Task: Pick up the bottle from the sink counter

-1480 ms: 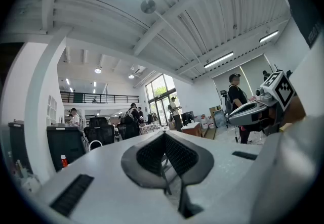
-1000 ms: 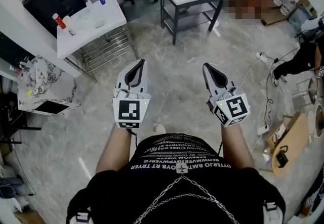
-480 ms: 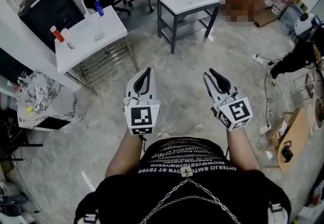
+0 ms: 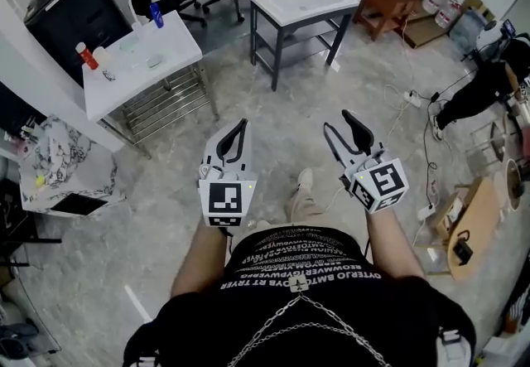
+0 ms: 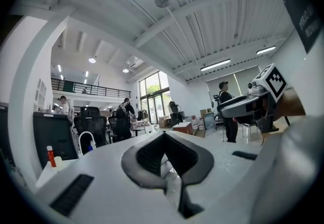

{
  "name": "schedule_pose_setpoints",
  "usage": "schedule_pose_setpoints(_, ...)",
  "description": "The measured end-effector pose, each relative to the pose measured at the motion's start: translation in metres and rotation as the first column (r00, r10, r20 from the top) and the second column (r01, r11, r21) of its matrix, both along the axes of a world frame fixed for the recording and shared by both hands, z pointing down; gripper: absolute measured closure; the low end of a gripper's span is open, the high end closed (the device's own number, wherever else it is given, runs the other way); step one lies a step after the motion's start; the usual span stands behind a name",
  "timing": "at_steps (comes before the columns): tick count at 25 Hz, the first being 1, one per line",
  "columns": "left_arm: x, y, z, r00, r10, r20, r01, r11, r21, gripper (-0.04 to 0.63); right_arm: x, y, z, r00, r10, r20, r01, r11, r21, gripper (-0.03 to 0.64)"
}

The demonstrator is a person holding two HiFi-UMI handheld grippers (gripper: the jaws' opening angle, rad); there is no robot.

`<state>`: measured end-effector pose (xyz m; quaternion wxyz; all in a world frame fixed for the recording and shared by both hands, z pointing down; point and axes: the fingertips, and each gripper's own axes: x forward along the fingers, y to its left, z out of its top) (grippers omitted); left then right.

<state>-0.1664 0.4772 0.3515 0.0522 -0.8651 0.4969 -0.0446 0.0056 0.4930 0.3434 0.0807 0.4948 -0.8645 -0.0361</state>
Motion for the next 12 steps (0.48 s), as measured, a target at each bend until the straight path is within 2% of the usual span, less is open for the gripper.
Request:
schedule_pose_setpoints(4, 0.000, -0.001, -0.004, 1.000, -0.009, 0.012, 0.009, 1.000, 0.019, 0.591, 0.003, -0.006, -0.002, 1.000, -0.010, 0.018, 0.010, 1.000, 0.015, 0.420)
schedule_pose_setpoints(12, 0.009, -0.012, 0.006, 0.999, -0.027, 0.044, 0.027, 1.000, -0.005, 0.591, 0.019, -0.028, 0.006, 0.998, -0.023, 0.056, 0.023, 1.000, 0.007, 0.403)
